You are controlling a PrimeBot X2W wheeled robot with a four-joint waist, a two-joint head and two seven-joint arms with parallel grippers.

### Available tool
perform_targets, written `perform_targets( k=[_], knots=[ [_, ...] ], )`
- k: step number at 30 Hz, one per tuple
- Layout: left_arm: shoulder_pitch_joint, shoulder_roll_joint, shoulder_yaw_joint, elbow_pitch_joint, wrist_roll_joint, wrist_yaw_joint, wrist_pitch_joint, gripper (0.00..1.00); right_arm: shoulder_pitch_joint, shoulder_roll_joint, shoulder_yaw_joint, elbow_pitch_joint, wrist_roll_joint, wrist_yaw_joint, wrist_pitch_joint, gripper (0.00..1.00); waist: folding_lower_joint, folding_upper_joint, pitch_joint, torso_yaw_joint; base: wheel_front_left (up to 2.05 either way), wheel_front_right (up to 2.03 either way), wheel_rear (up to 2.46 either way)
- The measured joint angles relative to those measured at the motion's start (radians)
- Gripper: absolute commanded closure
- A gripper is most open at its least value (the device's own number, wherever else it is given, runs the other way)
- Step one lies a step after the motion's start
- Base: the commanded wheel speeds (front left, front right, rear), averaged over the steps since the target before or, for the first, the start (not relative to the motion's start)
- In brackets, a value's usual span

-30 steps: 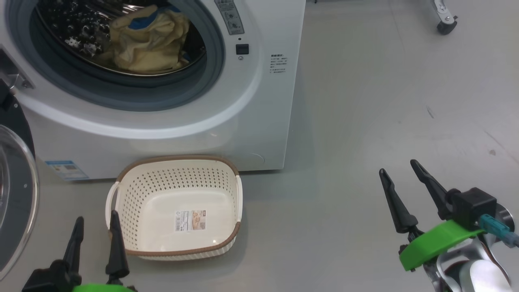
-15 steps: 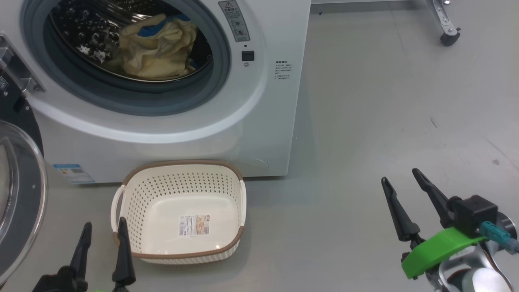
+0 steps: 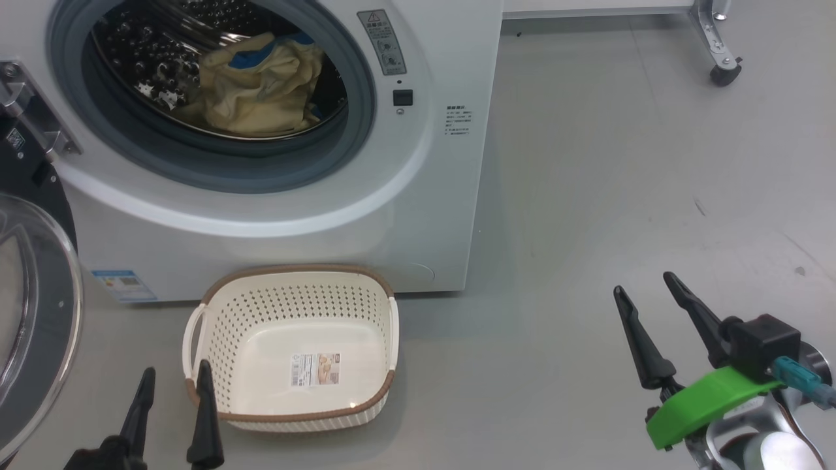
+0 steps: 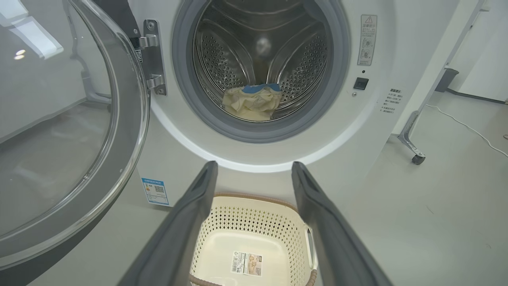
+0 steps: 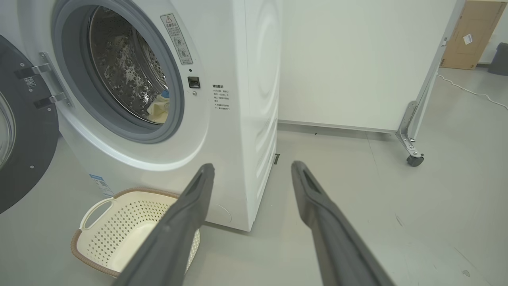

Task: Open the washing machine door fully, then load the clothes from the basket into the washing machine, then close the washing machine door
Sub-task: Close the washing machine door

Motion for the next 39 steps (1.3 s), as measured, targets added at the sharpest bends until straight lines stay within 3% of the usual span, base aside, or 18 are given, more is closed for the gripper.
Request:
perform_targets(
  k=[20, 39],
  knots=[
    [0.012, 0.005, -0.011, -0.011, 0.0, 0.001, 0.016, 0.0, 0.02, 0.0, 0.0, 0.006, 0.008, 0.0, 0.003, 0.0, 0.0, 0.0, -0.028, 0.003, -0.12, 0.12, 0.0],
    [0.014, 0.019, -0.023, -0.019, 0.01, 0.001, 0.016, 0.0, 0.02, 0.001, -0.001, 0.006, 0.009, 0.0, 0.004, 0.0, 0.0, 0.0, -0.034, 0.022, -1.56, 1.56, 0.0]
  ],
)
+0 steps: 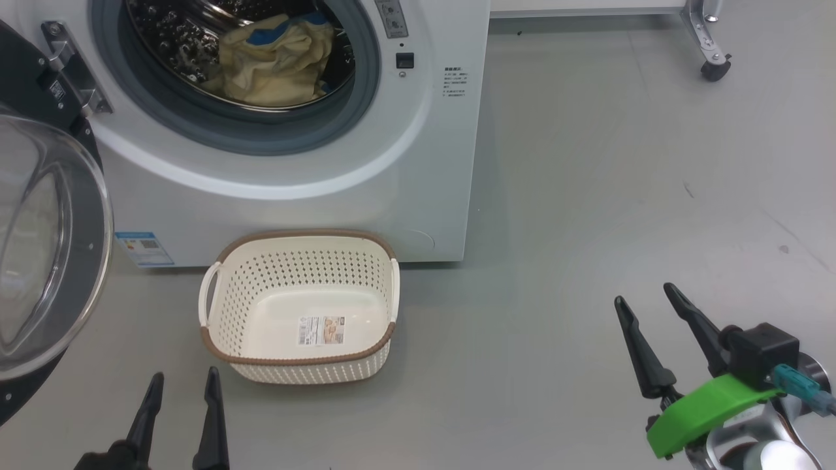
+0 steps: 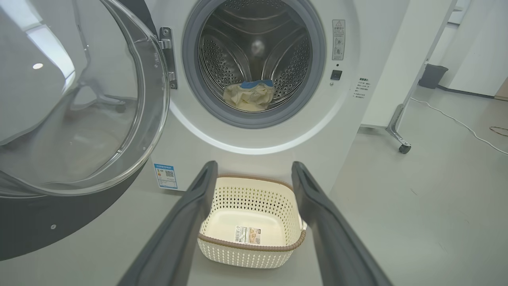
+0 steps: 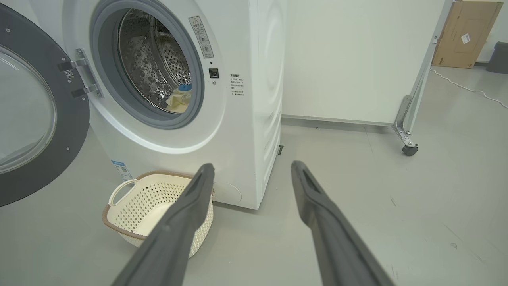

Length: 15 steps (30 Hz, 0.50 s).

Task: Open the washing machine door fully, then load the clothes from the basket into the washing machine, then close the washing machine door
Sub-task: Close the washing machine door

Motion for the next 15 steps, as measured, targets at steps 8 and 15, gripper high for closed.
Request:
perform_targets(
  k=[8, 15],
  knots=[
    [0.001, 0.01, -0.005, -0.002, 0.0, 0.0, 0.0, 0.0, 0.001, 0.001, -0.002, 0.005, 0.0, 0.0, 0.0, 0.0, 0.0, 0.0, 0.002, 0.007, -0.48, 0.48, 0.0],
    [0.001, 0.012, -0.005, -0.002, 0.0, 0.0, 0.0, 0.0, 0.001, 0.001, -0.003, 0.006, 0.007, 0.0, -0.001, 0.0, 0.0, 0.0, 0.005, 0.009, 0.0, 0.0, 0.0]
  ],
)
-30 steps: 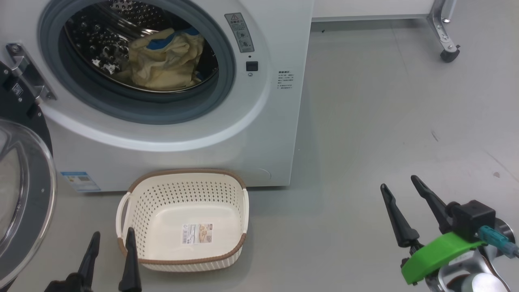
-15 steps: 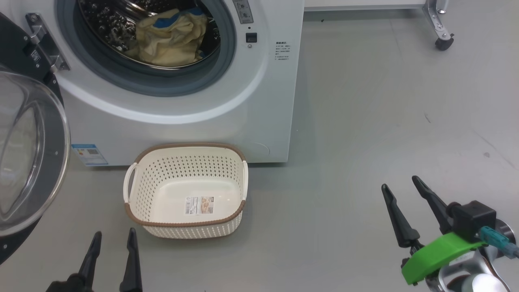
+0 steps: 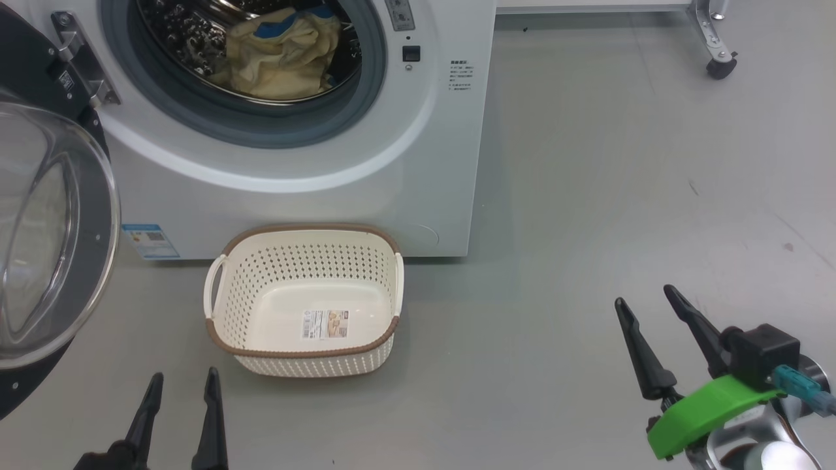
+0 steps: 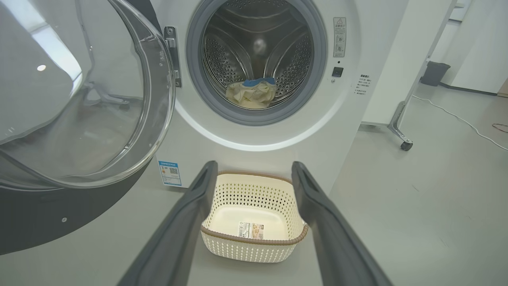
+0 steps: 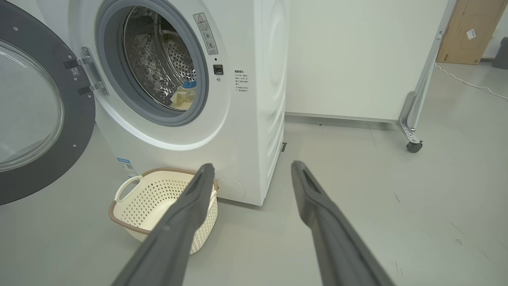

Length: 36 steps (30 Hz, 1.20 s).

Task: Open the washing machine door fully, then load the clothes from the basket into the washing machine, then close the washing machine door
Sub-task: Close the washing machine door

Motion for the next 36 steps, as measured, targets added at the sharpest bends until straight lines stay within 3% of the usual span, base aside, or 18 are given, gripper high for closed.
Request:
perform_targets(
  k=[18, 36],
  knots=[
    [-0.017, 0.001, -0.006, 0.01, -0.003, 0.0, -0.01, 0.0, 0.0, 0.0, -0.034, 0.001, 0.0, 0.0, -0.002, 0.0, 0.0, 0.0, 0.012, 0.052, 0.0, 0.0, 0.0],
    [-0.018, -0.005, -0.021, 0.028, -0.003, -0.001, -0.018, 0.0, 0.0, 0.001, -0.038, -0.006, -0.018, 0.0, 0.007, 0.0, 0.0, 0.0, 0.008, 0.306, 0.0, 0.0, 0.0]
  ],
)
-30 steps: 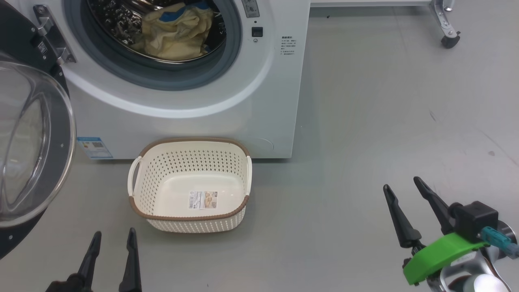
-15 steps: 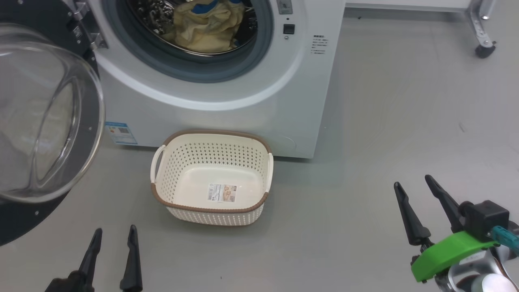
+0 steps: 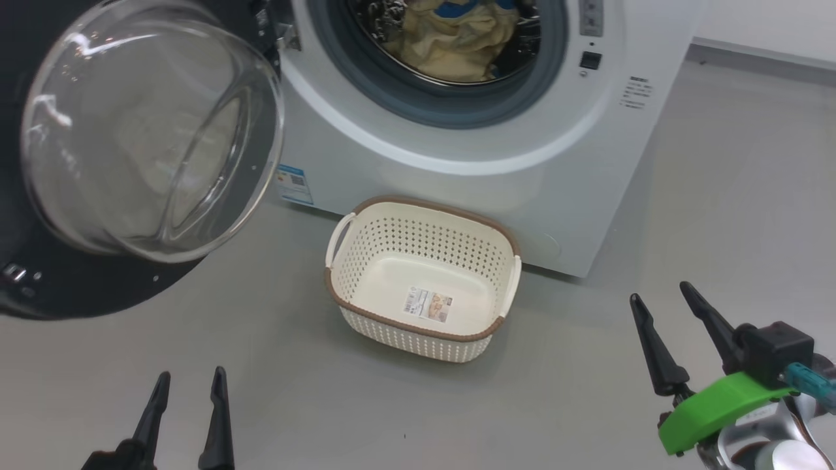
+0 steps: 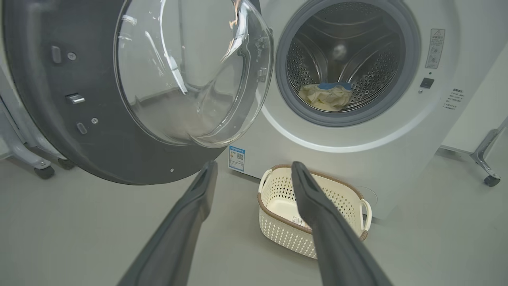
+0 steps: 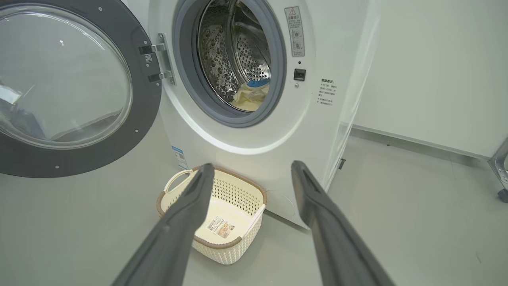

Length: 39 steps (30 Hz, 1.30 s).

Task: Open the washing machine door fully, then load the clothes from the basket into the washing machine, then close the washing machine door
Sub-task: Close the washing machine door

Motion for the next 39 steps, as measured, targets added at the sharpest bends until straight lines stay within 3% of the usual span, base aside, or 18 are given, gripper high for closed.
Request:
perform_targets(
  k=[17, 39],
  knots=[
    [0.017, 0.007, -0.002, -0.004, 0.0, 0.0, 0.0, 0.0, 0.0, 0.0, 0.044, 0.015, 0.003, 0.0, 0.001, 0.0, 0.0, 0.0, -0.032, 0.212, 0.0, 0.0, 0.0],
    [0.038, 0.004, 0.031, -0.035, -0.017, 0.001, -0.006, 0.0, -0.006, 0.0, 0.077, 0.037, 0.003, 0.0, 0.002, 0.0, 0.0, 0.0, -0.013, 0.223, 0.0, 0.0, 0.0]
  ],
)
